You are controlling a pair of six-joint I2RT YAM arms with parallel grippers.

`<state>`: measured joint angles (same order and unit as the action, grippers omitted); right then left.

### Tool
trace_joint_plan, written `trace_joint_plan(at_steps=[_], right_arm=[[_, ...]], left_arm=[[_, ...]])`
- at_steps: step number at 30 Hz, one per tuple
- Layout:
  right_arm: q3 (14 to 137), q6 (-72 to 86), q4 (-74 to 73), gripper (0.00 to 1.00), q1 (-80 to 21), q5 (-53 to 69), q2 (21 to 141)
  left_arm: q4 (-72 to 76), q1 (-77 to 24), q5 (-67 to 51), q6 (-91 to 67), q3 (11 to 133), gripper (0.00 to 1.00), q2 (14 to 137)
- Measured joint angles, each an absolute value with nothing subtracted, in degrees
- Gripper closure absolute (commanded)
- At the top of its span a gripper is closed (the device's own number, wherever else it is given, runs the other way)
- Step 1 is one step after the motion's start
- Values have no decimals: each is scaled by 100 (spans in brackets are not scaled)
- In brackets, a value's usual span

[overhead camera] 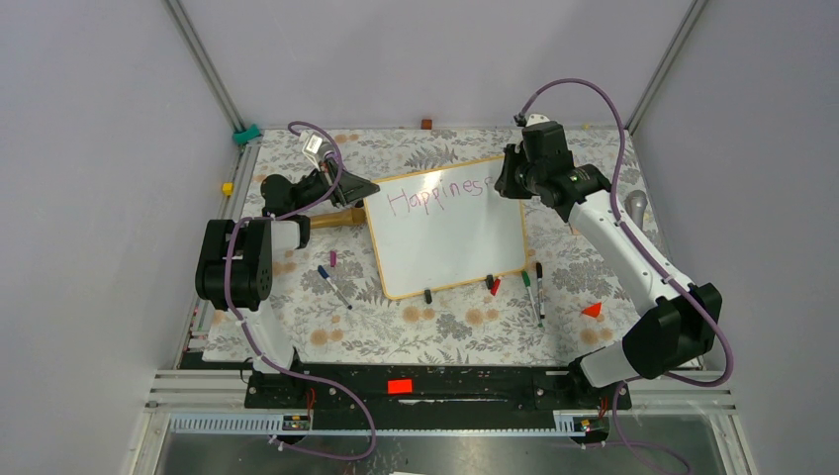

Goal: Write a sentence on the whiteboard
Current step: Write a sentence with the whiteboard marker.

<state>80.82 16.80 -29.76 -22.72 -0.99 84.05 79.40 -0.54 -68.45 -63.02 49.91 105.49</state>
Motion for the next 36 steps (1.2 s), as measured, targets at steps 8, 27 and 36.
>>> trace_joint_plan(at_steps=[8, 27, 36], right_arm=[[8082, 1678, -3151, 100, -2270, -384, 8405], [8068, 1697, -3183, 100, -2233, -180, 8405], [7994, 1761, -3177, 100, -2224, 274, 8361]], left_arm=[[7935, -54, -6840, -6302, 4991, 100, 10549], [7935, -54, -6842, -6302, 4991, 100, 10549], [7946, -54, -6853, -6298, 4991, 100, 10549]])
